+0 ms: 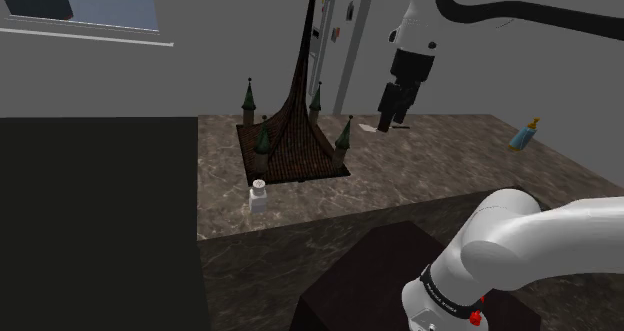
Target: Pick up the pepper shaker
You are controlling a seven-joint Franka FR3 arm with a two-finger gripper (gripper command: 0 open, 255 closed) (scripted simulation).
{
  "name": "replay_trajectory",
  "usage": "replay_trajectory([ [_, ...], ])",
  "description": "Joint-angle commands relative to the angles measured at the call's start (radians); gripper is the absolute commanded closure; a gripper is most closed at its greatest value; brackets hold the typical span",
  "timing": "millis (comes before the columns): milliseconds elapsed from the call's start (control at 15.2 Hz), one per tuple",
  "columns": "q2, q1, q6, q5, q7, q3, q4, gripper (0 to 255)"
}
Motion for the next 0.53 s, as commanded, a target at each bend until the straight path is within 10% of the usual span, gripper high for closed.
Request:
replay_trajectory([
  [0, 0.0, 0.0, 0.0, 0.0, 0.0, 0.0, 0.0, 0],
  [462, 0.086, 0.022, 0.222, 0.071, 0.178, 0.146, -0.079, 0],
])
